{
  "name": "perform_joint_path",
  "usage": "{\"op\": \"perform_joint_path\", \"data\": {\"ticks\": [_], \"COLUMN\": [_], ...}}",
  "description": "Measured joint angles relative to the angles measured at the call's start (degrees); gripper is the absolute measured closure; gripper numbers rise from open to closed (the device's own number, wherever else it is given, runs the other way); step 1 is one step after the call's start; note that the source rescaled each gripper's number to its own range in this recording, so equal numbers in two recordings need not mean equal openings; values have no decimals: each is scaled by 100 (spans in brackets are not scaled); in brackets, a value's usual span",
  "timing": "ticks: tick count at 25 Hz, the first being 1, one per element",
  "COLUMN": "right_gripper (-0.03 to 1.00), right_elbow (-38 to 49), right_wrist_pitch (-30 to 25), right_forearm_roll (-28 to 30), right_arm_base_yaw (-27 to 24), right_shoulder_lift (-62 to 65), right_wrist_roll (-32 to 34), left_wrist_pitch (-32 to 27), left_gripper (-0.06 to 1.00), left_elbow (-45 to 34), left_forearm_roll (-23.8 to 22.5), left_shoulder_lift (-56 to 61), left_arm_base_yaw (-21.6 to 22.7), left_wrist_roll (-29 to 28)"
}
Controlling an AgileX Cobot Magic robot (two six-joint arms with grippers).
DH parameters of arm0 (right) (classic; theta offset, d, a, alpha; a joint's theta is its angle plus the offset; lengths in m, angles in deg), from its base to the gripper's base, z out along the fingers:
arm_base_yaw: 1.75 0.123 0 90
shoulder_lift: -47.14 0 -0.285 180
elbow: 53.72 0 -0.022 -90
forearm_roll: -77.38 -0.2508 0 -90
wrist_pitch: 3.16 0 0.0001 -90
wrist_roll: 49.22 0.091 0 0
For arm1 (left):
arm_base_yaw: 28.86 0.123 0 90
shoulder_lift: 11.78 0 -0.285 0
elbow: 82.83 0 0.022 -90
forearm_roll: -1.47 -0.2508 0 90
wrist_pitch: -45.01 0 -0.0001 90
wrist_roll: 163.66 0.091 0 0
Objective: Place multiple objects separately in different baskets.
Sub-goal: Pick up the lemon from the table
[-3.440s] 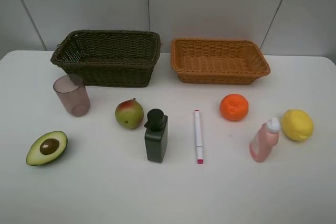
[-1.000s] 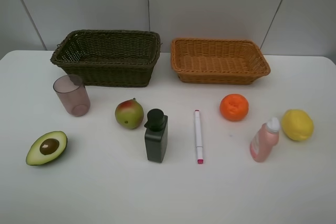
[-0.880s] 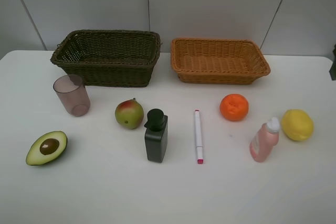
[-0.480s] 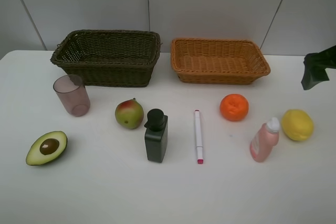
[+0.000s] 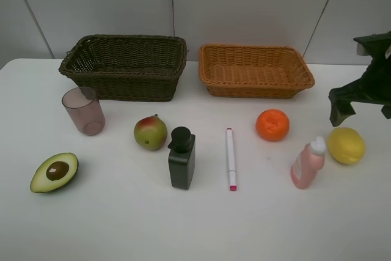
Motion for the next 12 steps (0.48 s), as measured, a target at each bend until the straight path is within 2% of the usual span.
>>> {"op": "perform_joint_path", "data": {"ticks": [12], "right_gripper": [-3], "right_elbow": [0], "right_wrist_pitch": [186], "right_forearm_roll": [-51], "right_arm_base_yaw": [0], "right_shoulder_lift": [-661], "right_wrist_roll": [-44], "left_wrist_pitch": [0], "left_gripper": [-6], "left_elbow": [0], "left_forearm_roll": [0], "left_shoulder_lift": [0], "left_arm_base_yaw": [0], "left_wrist_roll": [0]}}
